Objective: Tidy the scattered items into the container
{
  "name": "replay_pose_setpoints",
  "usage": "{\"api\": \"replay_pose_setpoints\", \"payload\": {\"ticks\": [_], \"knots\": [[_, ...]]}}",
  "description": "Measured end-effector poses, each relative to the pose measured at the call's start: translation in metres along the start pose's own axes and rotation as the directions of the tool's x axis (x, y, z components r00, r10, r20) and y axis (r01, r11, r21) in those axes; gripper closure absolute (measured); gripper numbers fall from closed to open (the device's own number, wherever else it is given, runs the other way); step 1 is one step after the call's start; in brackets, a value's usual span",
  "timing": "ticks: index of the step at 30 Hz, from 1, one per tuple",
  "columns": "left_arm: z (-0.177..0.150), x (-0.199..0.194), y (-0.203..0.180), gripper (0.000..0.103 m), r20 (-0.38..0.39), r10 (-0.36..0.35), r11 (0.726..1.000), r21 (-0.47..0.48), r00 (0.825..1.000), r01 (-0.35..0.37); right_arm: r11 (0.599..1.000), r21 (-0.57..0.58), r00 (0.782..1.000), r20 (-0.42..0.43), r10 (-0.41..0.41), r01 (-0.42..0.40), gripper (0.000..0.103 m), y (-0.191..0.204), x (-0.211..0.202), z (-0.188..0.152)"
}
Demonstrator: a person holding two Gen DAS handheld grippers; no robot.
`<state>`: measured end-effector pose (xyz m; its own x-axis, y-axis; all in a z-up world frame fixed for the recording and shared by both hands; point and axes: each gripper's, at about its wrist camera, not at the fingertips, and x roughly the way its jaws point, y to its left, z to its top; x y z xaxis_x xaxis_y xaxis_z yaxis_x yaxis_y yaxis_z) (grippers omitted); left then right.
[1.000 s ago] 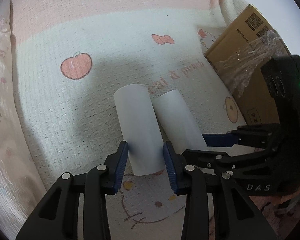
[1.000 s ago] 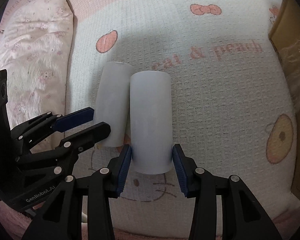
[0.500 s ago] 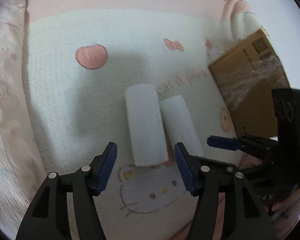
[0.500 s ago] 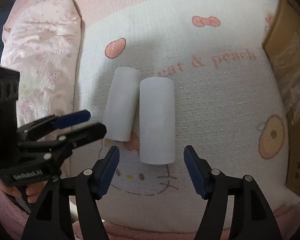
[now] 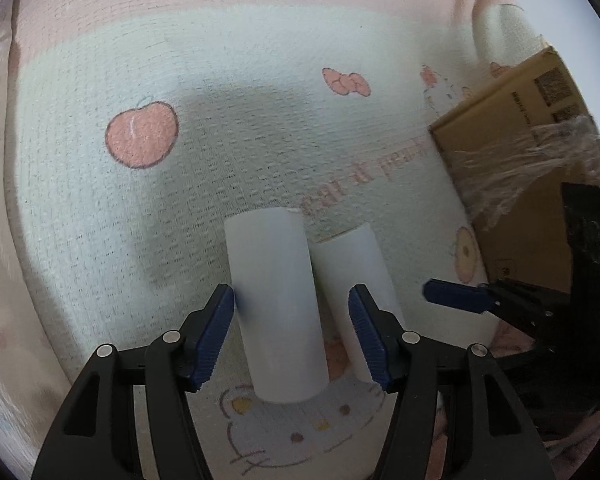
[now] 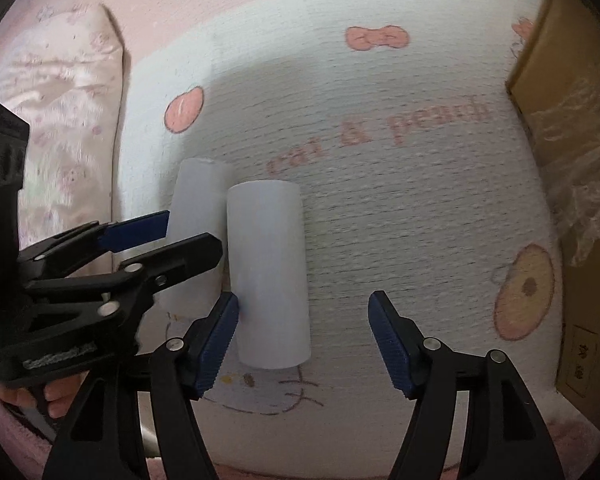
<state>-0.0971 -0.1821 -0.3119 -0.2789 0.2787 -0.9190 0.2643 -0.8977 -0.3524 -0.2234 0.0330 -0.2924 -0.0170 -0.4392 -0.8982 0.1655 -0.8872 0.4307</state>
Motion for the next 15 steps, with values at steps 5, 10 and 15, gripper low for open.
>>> {"api": "replay_pose_setpoints", "payload": {"ticks": [5, 10, 15], "knots": [[0.002, -0.001, 0.006, 0.055, 0.013, 0.059, 0.998, -0.027, 0.998, -0.058, 0.999, 0.044, 1.000, 0.022, -0.001, 0.000, 0.037, -0.014, -0.008, 0.000], [-0.003, -0.005, 0.019, 0.055, -0.006, 0.047, 0.996, -0.069, 0.999, -0.048, 0.999, 0.038, 0.999, 0.010, 0.032, -0.032, 0.037, -0.010, -0.003, 0.004], [-0.015, -0.011, 0.024, 0.055, -0.025, 0.071, 0.994, -0.076, 0.997, -0.072, 0.999, -0.014, 0.999, -0.014, 0.029, -0.029, 0.038, 0.007, 0.011, 0.007]]}}
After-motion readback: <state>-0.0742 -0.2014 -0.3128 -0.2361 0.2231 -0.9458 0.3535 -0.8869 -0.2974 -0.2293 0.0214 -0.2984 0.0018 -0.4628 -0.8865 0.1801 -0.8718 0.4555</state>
